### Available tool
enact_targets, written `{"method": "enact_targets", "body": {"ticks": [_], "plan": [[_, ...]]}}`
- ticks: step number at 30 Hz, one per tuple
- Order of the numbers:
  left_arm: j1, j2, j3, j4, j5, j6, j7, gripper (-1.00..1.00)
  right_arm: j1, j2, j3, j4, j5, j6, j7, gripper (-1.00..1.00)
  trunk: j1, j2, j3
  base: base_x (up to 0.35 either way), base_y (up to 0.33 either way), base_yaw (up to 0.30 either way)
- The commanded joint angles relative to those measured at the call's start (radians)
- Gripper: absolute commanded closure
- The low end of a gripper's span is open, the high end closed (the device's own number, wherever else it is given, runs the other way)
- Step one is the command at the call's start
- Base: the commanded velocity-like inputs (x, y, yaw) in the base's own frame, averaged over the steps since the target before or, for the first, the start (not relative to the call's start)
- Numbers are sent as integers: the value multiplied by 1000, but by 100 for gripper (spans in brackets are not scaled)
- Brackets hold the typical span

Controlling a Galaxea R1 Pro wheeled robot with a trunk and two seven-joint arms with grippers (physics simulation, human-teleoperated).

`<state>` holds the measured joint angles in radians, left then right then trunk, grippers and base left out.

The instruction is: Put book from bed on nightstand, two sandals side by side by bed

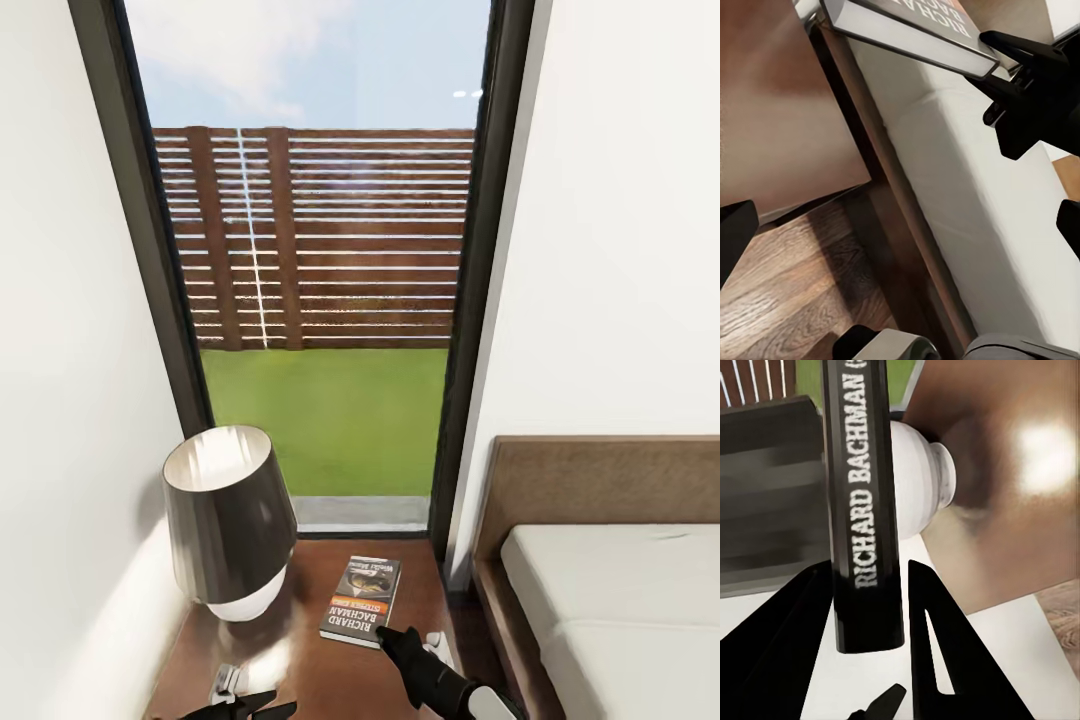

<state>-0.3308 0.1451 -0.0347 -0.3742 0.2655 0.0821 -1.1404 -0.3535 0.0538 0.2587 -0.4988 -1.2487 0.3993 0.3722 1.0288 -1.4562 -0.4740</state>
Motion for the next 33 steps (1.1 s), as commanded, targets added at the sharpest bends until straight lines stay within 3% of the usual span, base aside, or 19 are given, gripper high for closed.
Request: {"method": "enact_targets", "body": {"ticks": [1,12,17,33], "plan": [[-1,1,-4,0,8,9,-2,-100,-1,0,2,0,-7,3,1,100,4,-8,-4,0,0,0],[-1,1,-4,0,8,9,-2,-100,-1,-1,2,0,-7,3,1,100,46,-85,-39,0,0,0],[-1,1,-4,0,8,8,-2,-100,-1,-2,2,0,-8,3,1,100,46,-85,-39,0,0,0],[-1,1,-4,0,8,8,-2,-100,-1,0,2,0,-7,3,1,100,107,-197,-89,0,0,0]]}}
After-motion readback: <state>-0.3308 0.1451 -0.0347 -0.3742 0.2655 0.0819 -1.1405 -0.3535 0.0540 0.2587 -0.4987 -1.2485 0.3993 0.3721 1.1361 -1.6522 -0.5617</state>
